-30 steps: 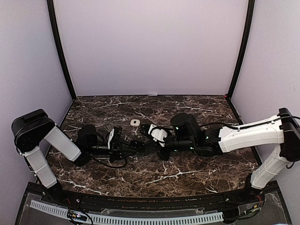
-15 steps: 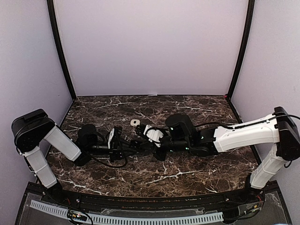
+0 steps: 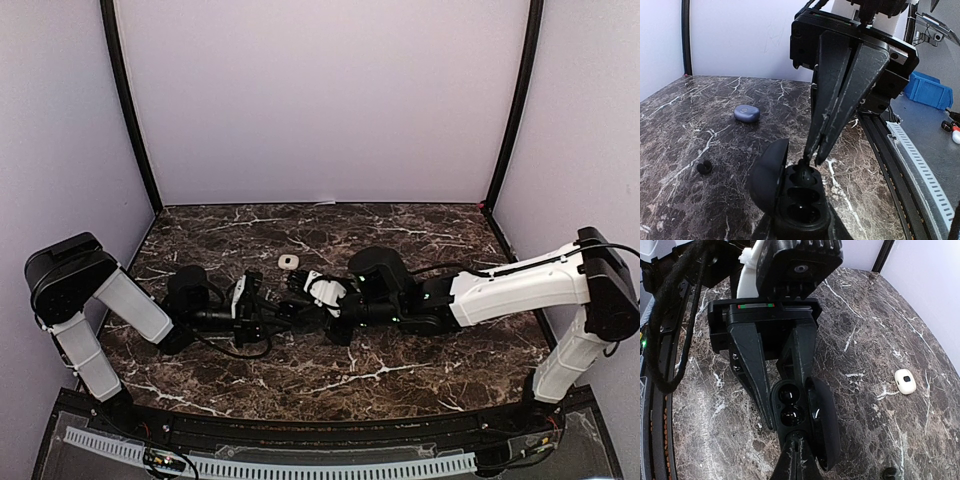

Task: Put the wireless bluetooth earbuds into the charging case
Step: Adjust the right earbud in the right side groove of the charging case, then pick up the left earbud from the center of the board.

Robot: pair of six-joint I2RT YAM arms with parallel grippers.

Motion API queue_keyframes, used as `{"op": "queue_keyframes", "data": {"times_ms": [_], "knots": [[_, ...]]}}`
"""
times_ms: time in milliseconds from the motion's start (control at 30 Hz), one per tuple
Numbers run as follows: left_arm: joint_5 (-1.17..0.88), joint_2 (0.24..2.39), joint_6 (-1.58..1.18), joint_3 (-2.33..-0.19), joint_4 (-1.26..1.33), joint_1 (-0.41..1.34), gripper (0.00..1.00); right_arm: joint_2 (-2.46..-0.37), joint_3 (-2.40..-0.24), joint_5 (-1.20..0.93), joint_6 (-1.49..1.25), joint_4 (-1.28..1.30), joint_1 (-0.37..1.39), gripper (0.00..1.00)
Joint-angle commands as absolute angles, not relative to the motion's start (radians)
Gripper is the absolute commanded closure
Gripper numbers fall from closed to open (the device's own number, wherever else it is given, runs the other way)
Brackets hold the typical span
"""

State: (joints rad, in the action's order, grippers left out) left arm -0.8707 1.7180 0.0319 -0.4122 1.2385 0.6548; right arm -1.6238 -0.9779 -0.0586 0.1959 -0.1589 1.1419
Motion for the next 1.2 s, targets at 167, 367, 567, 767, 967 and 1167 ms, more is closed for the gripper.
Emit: {"op": "queue_keyframes", "data": {"times_ms": [167, 367, 567, 767, 967, 1167], "knots": [[-0.883, 1.684, 0.032, -0.425, 1.272, 0.658, 1.0, -1.477, -0.897, -0.006, 0.174, -0.246, 1.147, 0.92], [-0.861, 1.674, 0.031, -0.418, 1.275, 0.658, 1.0, -1.38, -0.824, 0.013, 0.131, -0.248, 1.125, 0.88], [-0.739, 1.654, 0.026, -0.424, 1.23, 0.657, 1.0, -1.353, -0.807, 0.053, 0.019, -0.132, 0.998, 0.85], [-0.669, 1.64, 0.001, -0.418, 1.219, 0.639, 1.0, -1.492, -0.913, 0.007, -0.018, 0.013, 0.892, 0.84], [-0.62, 1.626, -0.006, -0.399, 1.228, 0.621, 1.0, -1.697, -1.071, -0.055, -0.022, 0.138, 0.839, 0.83], [-0.6, 1.618, -0.02, -0.39, 1.238, 0.603, 1.0, -1.83, -1.166, -0.016, 0.044, 0.193, 0.837, 0.9]]}}
